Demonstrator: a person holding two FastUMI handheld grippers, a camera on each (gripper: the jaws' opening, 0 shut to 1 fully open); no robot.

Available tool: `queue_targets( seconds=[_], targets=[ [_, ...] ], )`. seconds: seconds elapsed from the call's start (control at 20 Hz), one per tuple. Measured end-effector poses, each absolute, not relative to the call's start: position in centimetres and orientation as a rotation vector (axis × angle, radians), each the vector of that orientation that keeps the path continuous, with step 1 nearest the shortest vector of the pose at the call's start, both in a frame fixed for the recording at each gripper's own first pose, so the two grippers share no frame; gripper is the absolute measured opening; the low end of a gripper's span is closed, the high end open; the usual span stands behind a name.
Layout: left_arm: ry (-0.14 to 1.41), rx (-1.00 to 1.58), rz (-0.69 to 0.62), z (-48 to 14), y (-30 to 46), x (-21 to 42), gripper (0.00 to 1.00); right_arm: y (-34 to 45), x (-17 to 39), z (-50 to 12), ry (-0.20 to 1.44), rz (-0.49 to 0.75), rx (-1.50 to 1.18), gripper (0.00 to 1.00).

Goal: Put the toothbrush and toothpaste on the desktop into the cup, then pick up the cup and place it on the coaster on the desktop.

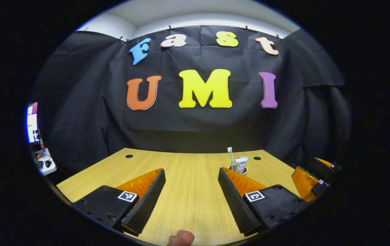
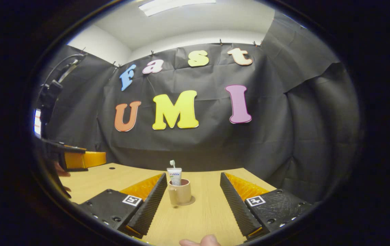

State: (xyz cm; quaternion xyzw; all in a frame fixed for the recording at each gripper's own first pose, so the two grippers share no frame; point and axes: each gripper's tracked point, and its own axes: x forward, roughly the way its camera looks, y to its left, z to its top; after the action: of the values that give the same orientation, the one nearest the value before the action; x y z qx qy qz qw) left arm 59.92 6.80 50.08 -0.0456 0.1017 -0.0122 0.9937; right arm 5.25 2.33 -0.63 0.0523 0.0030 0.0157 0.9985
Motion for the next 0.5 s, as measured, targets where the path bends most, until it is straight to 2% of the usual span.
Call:
queue_targets(
  seconds=[0.2,0.5],
  targets=[
    [0.179,-0.119,0.021,47.5,9.4,59.1,0.99,4.0,4.4,-1.4,-0.003,0.036,0.069,0.95],
    [0.165,-0.089,-0.022,47.2,8.9,59.5,0.98,5.5,4.4,-1.8,0.001,0.055,0.056,0.95]
  ],
)
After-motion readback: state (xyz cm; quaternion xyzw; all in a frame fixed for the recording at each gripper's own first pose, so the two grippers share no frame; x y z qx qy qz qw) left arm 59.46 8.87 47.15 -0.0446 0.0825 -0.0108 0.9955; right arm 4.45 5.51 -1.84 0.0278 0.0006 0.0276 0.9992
